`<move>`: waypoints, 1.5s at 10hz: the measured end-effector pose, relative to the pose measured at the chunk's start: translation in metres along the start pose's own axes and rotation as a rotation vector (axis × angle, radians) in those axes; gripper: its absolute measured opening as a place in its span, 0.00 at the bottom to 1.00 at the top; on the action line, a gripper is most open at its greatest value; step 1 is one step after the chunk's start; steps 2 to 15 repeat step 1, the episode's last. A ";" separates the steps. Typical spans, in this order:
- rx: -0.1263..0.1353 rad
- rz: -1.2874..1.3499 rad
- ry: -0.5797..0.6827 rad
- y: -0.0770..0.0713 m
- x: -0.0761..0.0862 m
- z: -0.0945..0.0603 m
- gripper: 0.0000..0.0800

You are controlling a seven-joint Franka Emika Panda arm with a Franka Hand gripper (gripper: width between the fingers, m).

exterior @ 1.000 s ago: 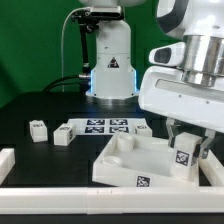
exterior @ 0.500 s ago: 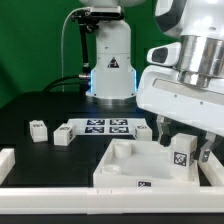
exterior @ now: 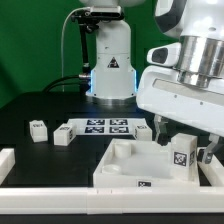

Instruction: Assemble one leg

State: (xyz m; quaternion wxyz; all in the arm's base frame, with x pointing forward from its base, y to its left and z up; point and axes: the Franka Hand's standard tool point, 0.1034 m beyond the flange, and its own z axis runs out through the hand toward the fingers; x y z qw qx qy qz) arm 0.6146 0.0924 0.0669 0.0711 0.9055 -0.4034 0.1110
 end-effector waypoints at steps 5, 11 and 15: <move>0.000 0.000 0.000 0.000 0.000 0.000 0.81; 0.000 0.000 0.000 0.000 0.000 0.000 0.81; 0.000 0.000 0.000 0.000 0.000 0.000 0.81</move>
Offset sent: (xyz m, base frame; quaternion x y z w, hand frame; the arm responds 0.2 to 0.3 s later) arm 0.0000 0.0000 0.0000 0.0000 0.0000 0.0000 1.0000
